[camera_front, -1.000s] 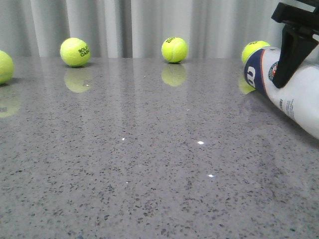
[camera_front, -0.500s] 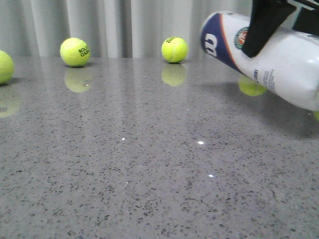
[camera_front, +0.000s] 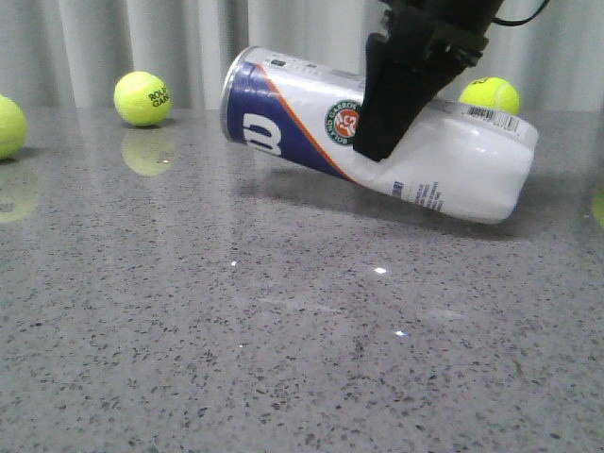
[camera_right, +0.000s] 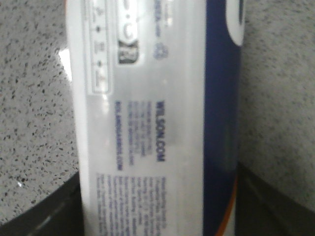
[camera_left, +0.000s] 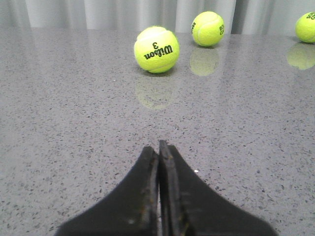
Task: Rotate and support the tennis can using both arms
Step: 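Drag the can toward the table centre and set it down, then open the right gripper and lift it away from the can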
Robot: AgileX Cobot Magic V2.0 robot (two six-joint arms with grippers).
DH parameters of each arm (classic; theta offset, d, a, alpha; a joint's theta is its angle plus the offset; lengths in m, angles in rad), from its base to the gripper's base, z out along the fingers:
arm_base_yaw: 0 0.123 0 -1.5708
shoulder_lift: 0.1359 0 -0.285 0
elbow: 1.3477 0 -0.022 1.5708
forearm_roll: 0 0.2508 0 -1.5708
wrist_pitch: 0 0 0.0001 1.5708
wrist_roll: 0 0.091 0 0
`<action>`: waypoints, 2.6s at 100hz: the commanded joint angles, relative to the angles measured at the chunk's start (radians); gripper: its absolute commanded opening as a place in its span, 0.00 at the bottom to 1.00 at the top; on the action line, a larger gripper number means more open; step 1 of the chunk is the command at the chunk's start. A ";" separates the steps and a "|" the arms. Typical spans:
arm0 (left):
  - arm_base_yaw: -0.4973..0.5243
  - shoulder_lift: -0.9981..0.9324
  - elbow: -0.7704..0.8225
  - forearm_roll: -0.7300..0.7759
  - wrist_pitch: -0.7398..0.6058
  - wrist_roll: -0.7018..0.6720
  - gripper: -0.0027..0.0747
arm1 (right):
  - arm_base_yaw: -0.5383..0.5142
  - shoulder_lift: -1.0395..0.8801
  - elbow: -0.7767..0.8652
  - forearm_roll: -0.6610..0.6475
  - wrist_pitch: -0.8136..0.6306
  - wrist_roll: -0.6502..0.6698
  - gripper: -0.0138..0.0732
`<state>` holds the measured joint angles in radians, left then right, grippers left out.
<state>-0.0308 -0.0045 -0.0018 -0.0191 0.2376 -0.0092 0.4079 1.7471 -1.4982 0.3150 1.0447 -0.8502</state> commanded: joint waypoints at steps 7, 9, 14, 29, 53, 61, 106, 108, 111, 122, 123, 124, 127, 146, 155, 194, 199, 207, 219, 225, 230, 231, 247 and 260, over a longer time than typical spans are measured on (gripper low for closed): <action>0.001 -0.040 0.047 -0.004 -0.067 -0.008 0.01 | 0.026 -0.029 -0.038 0.017 -0.009 -0.246 0.43; 0.001 -0.040 0.047 -0.004 -0.067 -0.008 0.01 | 0.028 -0.026 -0.038 0.017 -0.009 -0.264 0.43; 0.001 -0.040 0.047 -0.004 -0.067 -0.008 0.01 | 0.032 -0.024 -0.038 0.017 -0.010 -0.316 0.43; 0.001 -0.040 0.047 -0.004 -0.067 -0.008 0.01 | 0.037 -0.017 -0.038 0.017 -0.010 -0.375 0.43; 0.001 -0.040 0.047 -0.004 -0.067 -0.008 0.01 | 0.037 -0.016 -0.038 0.017 -0.038 -0.377 0.75; 0.001 -0.040 0.047 -0.004 -0.067 -0.008 0.01 | 0.037 -0.016 -0.038 0.017 -0.038 -0.377 0.85; 0.001 -0.040 0.047 -0.004 -0.067 -0.008 0.01 | 0.037 -0.019 -0.047 0.017 -0.047 -0.378 0.89; 0.001 -0.040 0.047 -0.004 -0.067 -0.008 0.01 | 0.037 -0.019 -0.051 0.017 -0.046 -0.378 0.89; 0.001 -0.040 0.047 -0.004 -0.067 -0.008 0.01 | 0.037 -0.020 -0.056 0.017 -0.046 -0.378 0.89; 0.001 -0.040 0.047 -0.004 -0.067 -0.008 0.01 | 0.037 -0.022 -0.092 0.017 -0.024 -0.378 0.89; 0.001 -0.040 0.047 -0.004 -0.067 -0.008 0.01 | 0.037 -0.022 -0.095 0.017 -0.022 -0.378 0.89; 0.001 -0.040 0.047 -0.004 -0.067 -0.008 0.01 | 0.037 -0.022 -0.102 0.017 -0.017 -0.378 0.89; 0.001 -0.040 0.047 -0.004 -0.067 -0.008 0.01 | 0.037 -0.022 -0.116 0.017 -0.005 -0.378 0.89; 0.001 -0.040 0.047 -0.004 -0.067 -0.008 0.01 | 0.036 -0.022 -0.198 0.016 0.043 -0.279 0.73; 0.001 -0.040 0.047 -0.004 -0.067 -0.008 0.01 | 0.035 -0.025 -0.230 0.015 0.073 -0.202 0.50; 0.001 -0.040 0.047 -0.004 -0.067 -0.008 0.01 | 0.002 -0.102 -0.244 -0.014 0.120 0.368 0.10; 0.001 -0.040 0.047 -0.004 -0.067 -0.008 0.01 | -0.017 -0.115 -0.236 -0.023 0.125 0.465 0.10; 0.001 -0.040 0.047 -0.004 -0.067 -0.008 0.01 | -0.051 -0.144 -0.212 -0.024 0.123 0.573 0.10; 0.001 -0.040 0.047 -0.004 -0.067 -0.008 0.01 | -0.097 -0.201 -0.132 -0.024 0.096 0.693 0.10; 0.001 -0.040 0.047 -0.004 -0.067 -0.008 0.01 | -0.115 -0.233 -0.080 -0.024 0.068 0.721 0.10; 0.001 -0.040 0.047 -0.004 -0.067 -0.008 0.01 | -0.125 -0.267 -0.027 -0.024 0.033 0.734 0.10; 0.001 -0.040 0.047 -0.004 -0.067 -0.008 0.01 | -0.126 -0.277 -0.011 -0.024 0.022 0.736 0.10; 0.001 -0.040 0.047 -0.004 -0.067 -0.008 0.01 | -0.133 -0.411 0.181 -0.024 -0.140 0.782 0.10; 0.001 -0.040 0.047 -0.004 -0.067 -0.008 0.01 | -0.133 -0.524 0.350 -0.024 -0.297 0.794 0.10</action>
<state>-0.0308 -0.0045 -0.0018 -0.0191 0.2376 -0.0092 0.2831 1.3225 -1.2179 0.2798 0.8952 -0.0648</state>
